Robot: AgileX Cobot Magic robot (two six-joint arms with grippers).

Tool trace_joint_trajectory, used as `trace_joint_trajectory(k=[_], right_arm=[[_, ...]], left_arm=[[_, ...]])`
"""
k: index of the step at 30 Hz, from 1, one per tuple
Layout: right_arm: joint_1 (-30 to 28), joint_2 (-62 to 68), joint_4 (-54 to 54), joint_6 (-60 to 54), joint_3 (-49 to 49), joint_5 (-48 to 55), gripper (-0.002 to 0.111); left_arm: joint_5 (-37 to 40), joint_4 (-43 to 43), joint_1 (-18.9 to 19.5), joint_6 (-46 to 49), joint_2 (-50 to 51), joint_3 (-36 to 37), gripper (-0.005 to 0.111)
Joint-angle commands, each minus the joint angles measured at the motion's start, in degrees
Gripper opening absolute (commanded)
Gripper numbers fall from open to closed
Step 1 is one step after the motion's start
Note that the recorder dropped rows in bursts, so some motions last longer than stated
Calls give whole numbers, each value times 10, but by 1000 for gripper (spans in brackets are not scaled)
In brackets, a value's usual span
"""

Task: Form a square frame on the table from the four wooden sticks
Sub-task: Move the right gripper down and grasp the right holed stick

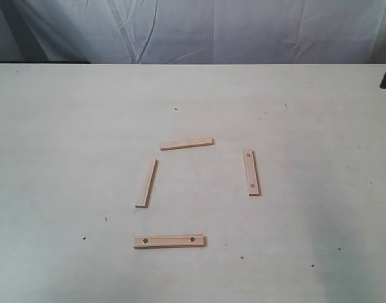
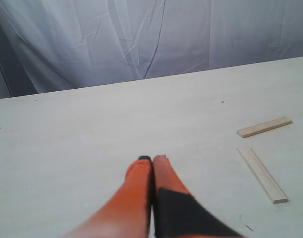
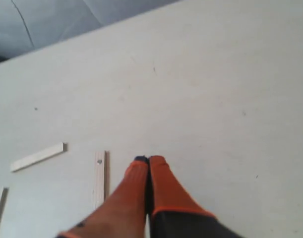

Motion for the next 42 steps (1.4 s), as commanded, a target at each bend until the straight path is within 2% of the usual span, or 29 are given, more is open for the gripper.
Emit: trace_joint_trajectory(k=[1, 11, 17, 20, 26, 28, 29, 31, 36, 42], right_arm=[[21, 116, 8, -35, -79, 85, -1], [195, 365, -22, 7, -227, 116, -1], [258, 476, -174, 161, -326, 179, -1], [274, 515, -225, 234, -356, 182, -1], [278, 560, -231, 247, -359, 181, 0], [278, 572, -246, 270, -359, 180, 15], [278, 578, -249, 276, -359, 175, 31], [278, 583, -249, 283, -359, 163, 48], [278, 600, -249, 309, -359, 143, 39], [278, 621, -245, 313, -359, 140, 39]], left_arm=[[-6, 4, 1, -3, -3, 2, 0], [-6, 4, 1, -3, -3, 2, 0], [-6, 4, 1, -3, -3, 2, 0], [-6, 4, 1, -3, -3, 2, 0], [-6, 4, 1, -3, -3, 2, 0], [-6, 4, 1, -3, -3, 2, 0], [-6, 4, 1, -3, -3, 2, 0], [-6, 4, 1, -3, -3, 2, 0], [-6, 4, 1, -3, -3, 2, 0], [-6, 4, 1, -3, -3, 2, 0]])
